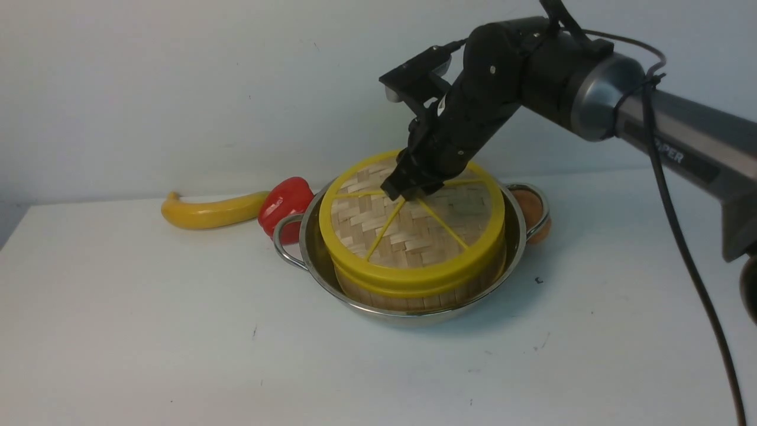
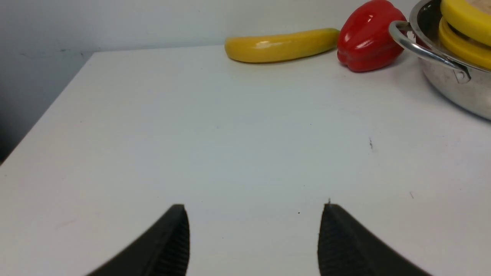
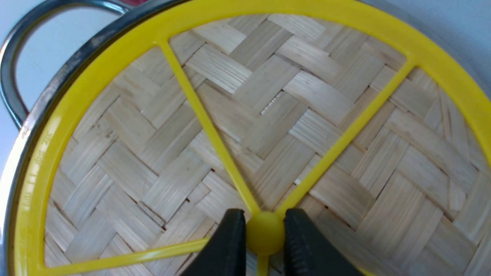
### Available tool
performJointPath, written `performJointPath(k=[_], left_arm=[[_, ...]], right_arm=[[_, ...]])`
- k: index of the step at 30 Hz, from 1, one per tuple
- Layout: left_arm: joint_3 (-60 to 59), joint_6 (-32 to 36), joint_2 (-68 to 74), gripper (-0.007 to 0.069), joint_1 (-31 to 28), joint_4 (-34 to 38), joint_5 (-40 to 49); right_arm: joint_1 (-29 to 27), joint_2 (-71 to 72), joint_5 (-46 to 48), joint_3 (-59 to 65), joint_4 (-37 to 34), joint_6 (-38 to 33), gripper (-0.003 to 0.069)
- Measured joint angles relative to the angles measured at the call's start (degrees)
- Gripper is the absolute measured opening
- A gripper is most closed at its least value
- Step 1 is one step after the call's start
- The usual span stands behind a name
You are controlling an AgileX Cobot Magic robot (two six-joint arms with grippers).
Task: Place the steamer in the pot on the white table, and put the lid on the steamer.
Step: 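Place the bamboo steamer lid onto the steamer basket in the pot with the right gripper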
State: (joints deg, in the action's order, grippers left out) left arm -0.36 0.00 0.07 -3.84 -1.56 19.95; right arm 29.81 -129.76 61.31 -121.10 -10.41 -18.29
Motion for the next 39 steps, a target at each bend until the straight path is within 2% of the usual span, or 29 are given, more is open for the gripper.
performJointPath(k=[13, 26, 32, 39], left_arm=[[0.0, 0.0, 0.0, 0.0419, 0.0, 0.0, 0.0], [0.0, 0.0, 0.0, 0.0419, 0.0, 0.0, 0.0], [0.0, 0.0, 0.0, 0.0419, 0.0, 0.0, 0.0], [0.0, 0.0, 0.0, 0.0419, 0.0, 0.0, 0.0]], right_arm=[[0.0, 0.0, -0.04, 0.0, -0.59, -0.28, 0.0146], [0.0, 0.0, -0.25, 0.0, -1.11, -0.28, 0.0293], [0.0, 0.0, -0.25, 0.0, -1.11, -0.28, 0.0293], [0.0, 0.0, 1.39, 0.0, -1.11, -0.97, 0.0258]])
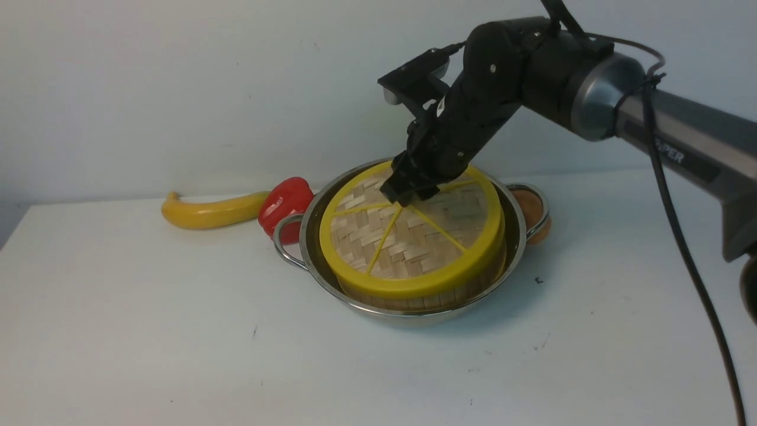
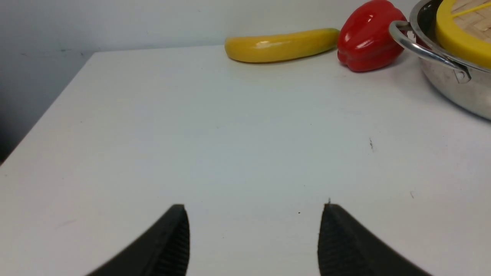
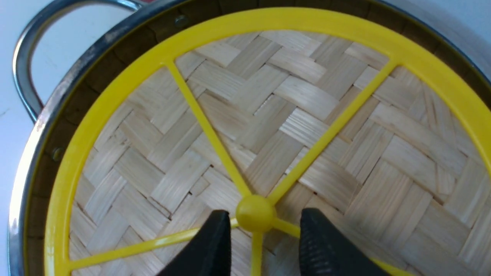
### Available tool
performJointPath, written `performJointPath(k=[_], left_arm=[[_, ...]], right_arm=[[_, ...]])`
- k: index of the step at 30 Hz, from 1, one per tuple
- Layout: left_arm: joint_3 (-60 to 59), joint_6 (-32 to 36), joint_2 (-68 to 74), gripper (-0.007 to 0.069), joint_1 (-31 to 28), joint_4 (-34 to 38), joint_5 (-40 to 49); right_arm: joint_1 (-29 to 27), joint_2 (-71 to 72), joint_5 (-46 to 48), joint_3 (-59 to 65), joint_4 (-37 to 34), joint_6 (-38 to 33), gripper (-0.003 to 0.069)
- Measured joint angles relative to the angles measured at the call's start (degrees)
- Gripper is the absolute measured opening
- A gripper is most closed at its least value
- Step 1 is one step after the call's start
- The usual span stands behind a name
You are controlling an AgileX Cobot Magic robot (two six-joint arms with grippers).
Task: Place the steamer in the pot on the white table, and put the lid on the steamer.
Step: 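Place the bamboo steamer lid onto the steamer basket in the pot with the right gripper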
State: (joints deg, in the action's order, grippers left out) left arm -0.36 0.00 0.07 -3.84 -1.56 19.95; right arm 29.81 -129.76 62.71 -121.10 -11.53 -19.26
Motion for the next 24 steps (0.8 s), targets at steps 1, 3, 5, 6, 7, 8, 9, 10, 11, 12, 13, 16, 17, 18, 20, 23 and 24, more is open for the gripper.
performJointPath(k=[1, 3, 5, 6, 7, 8, 9, 10, 11, 12, 13, 16, 17, 18, 20, 23, 24], left_arm=[[0.0, 0.0, 0.0, 0.0419, 0.0, 0.0, 0.0], [0.0, 0.0, 0.0, 0.0419, 0.0, 0.0, 0.0], [0.0, 0.0, 0.0, 0.0419, 0.0, 0.0, 0.0], [0.0, 0.0, 0.0, 0.0419, 0.0, 0.0, 0.0], [0.0, 0.0, 0.0, 0.0419, 0.0, 0.0, 0.0], [0.0, 0.0, 0.0, 0.0419, 0.0, 0.0, 0.0], [0.0, 0.0, 0.0, 0.0419, 0.0, 0.0, 0.0], [0.0, 0.0, 0.0, 0.0419, 0.0, 0.0, 0.0], [0.0, 0.0, 0.0, 0.0419, 0.0, 0.0, 0.0], [0.0, 0.0, 0.0, 0.0419, 0.0, 0.0, 0.0], [0.0, 0.0, 0.0, 0.0419, 0.0, 0.0, 0.0], [0.0, 0.0, 0.0, 0.0419, 0.0, 0.0, 0.0], [0.0, 0.0, 0.0, 0.0419, 0.0, 0.0, 0.0], [0.0, 0.0, 0.0, 0.0419, 0.0, 0.0, 0.0], [0.0, 0.0, 0.0, 0.0419, 0.0, 0.0, 0.0], [0.0, 0.0, 0.0, 0.0419, 0.0, 0.0, 0.0], [0.0, 0.0, 0.0, 0.0419, 0.0, 0.0, 0.0]], right_arm=[[0.0, 0.0, 0.59, 0.0, 0.15, -0.65, 0.0243], [0.0, 0.0, 0.88, 0.0, 0.68, -1.21, 0.0225], [0.0, 0.0, 0.95, 0.0, 0.95, -1.46, 0.0212], [0.0, 0.0, 0.95, 0.0, 0.95, -1.58, 0.0206], [0.0, 0.0, 0.95, 0.0, 0.89, -1.67, 0.0206], [0.0, 0.0, 0.95, 0.0, 0.52, -1.88, 0.0203], [0.0, 0.0, 0.95, 0.0, 0.21, -2.03, 0.0202], [0.12, 0.0, 0.95, 0.0, -0.23, -2.17, 0.0204], [0.31, 0.0, 0.89, 0.0, -0.23, -2.29, 0.0208], [0.51, 0.0, 0.74, 0.0, -0.16, -2.31, 0.0213], [0.7, 0.0, 0.57, 0.0, -0.17, -2.35, 0.0218], [1.4, 0.0, 0.13, 0.0, 0.09, -2.42, 0.0235], [1.96, 0.0, -0.45, 0.0, 0.91, -2.49, 0.0242], [2.2, 0.0, -0.72, 0.0, 1.65, -2.49, 0.0242], [2.33, 0.0, -1.01, 0.0, 2.89, -2.49, 0.0242], [2.33, 0.0, -1.11, 0.0, 4.55, -2.49, 0.024], [2.33, 0.0, -1.18, 0.0, 4.89, -2.49, 0.024]])
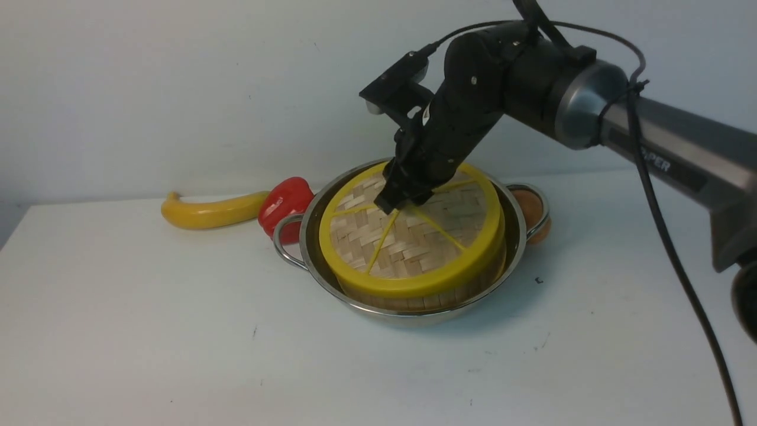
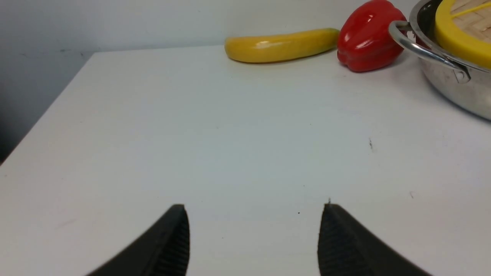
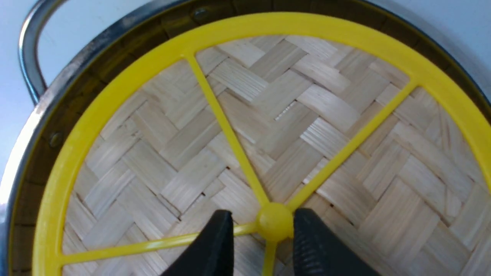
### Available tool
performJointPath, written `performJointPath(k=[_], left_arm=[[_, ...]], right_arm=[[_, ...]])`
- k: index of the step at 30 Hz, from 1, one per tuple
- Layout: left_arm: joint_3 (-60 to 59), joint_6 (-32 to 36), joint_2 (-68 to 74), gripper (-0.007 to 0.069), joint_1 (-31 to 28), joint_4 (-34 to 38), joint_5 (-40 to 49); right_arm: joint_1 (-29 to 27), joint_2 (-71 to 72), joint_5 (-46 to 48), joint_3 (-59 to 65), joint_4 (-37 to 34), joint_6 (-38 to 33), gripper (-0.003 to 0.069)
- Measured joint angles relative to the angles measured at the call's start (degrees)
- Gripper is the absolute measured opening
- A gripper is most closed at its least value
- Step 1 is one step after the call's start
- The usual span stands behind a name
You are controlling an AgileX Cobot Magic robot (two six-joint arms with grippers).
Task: Place the steamer in the pot on the white table, and put the lid on the steamer.
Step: 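Place the bamboo steamer lid onto the steamer basket in the pot with the right gripper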
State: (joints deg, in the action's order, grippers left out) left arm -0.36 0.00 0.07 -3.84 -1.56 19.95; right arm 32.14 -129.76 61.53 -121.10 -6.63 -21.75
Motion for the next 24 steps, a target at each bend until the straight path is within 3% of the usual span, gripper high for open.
performJointPath(k=[13, 20, 24], left_arm=[[0.0, 0.0, 0.0, 0.0419, 0.0, 0.0, 0.0], [0.0, 0.0, 0.0, 0.0419, 0.0, 0.0, 0.0], [0.0, 0.0, 0.0, 0.0419, 0.0, 0.0, 0.0]], right_arm=[[0.0, -0.08, -1.93, 0.0, 0.51, 1.42, 0.0237], [0.0, -1.43, -2.68, -0.07, 0.64, 2.36, 0.0151], [0.0, -1.43, -2.88, -0.07, 1.25, 2.85, 0.0142]])
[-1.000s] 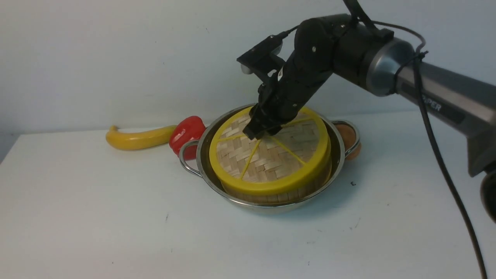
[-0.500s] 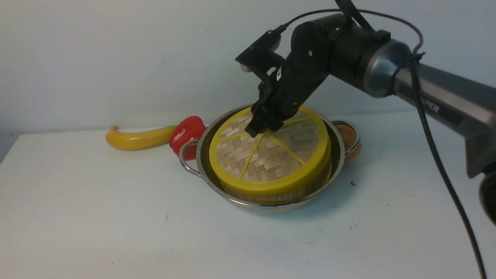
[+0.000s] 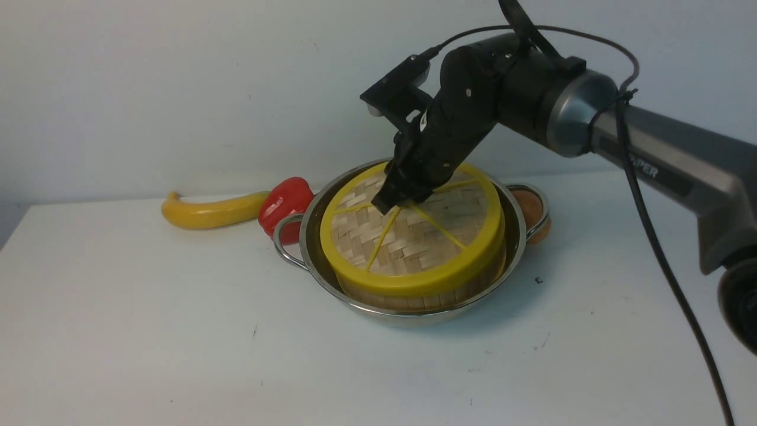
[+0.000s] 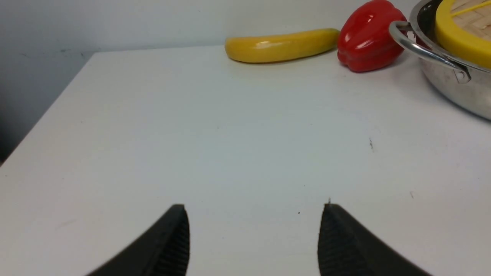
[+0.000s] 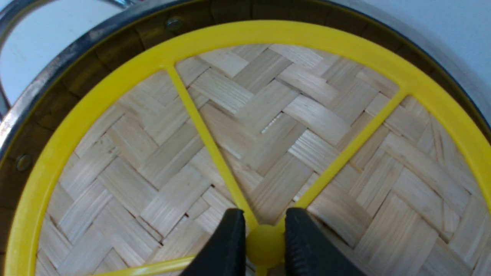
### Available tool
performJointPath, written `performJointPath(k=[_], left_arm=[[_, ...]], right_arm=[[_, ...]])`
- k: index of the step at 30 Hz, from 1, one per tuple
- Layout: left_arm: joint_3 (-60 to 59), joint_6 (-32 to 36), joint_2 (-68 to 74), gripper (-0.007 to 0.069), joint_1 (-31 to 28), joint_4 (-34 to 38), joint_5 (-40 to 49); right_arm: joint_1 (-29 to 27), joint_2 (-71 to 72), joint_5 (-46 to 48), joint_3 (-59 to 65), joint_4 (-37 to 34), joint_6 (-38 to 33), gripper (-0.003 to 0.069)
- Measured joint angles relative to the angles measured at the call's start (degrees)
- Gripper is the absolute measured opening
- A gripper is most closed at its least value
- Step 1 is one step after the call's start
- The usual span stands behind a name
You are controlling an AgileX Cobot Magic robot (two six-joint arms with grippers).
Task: Place the steamer in the pot on the white table, and put the lid on the steamer.
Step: 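Place the bamboo steamer lid onto the steamer basket in the pot with the right gripper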
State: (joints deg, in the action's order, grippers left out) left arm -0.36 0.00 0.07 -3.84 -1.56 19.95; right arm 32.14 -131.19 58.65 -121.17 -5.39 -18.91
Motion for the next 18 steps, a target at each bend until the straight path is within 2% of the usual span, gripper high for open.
performJointPath(k=[6, 18], left_arm=[[0.0, 0.0, 0.0, 0.0419, 0.0, 0.0, 0.0], [0.0, 0.0, 0.0, 0.0419, 0.0, 0.0, 0.0]], right_arm=[[0.0, 0.0, -0.07, -0.02, 1.57, 2.32, 0.0142], [0.0, 0.0, 0.51, -0.26, 1.95, 2.62, 0.0142]])
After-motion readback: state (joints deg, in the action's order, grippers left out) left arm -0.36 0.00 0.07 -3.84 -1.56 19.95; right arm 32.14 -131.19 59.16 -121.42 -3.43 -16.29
